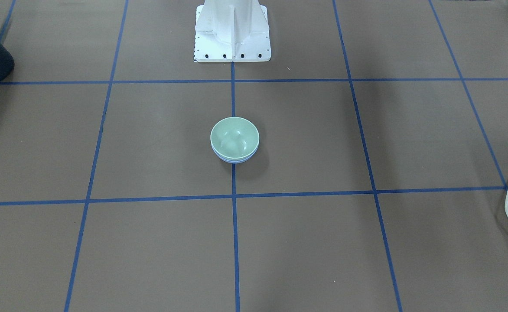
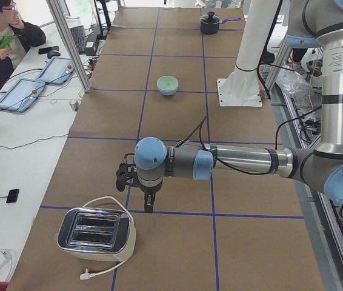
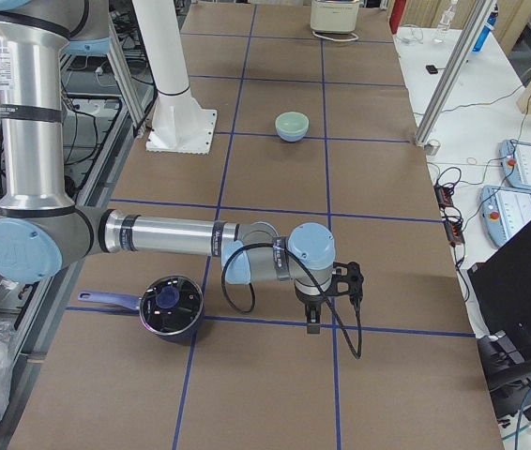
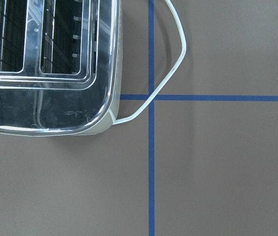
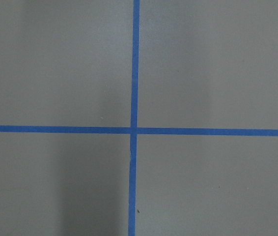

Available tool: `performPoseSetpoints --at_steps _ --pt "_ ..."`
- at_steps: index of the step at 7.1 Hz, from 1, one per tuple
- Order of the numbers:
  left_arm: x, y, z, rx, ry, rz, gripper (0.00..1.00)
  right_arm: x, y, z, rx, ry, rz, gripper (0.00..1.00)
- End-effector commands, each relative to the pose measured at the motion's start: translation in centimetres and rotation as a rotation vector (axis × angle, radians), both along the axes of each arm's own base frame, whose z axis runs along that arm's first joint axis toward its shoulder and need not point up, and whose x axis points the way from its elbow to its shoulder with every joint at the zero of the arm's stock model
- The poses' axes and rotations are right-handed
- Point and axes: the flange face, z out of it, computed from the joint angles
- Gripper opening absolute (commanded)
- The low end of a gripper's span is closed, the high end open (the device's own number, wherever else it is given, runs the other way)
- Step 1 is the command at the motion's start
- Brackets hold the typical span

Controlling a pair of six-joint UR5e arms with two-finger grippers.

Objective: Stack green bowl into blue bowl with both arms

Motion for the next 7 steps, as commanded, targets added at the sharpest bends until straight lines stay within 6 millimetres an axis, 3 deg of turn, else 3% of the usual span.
performPoseSetpoints --at_steps 1,7 --pt "0.0 0.6 0.5 -0.019 0.001 -0.005 0.98 0.0 0.0 0.0 0.001 -0.004 -0.001 1.0" --pt "-0.4 1.0 1.5 -0.033 -0.072 -0.01 0.98 0.0 -0.1 -0.5 0.009 -0.003 -0.001 1.0"
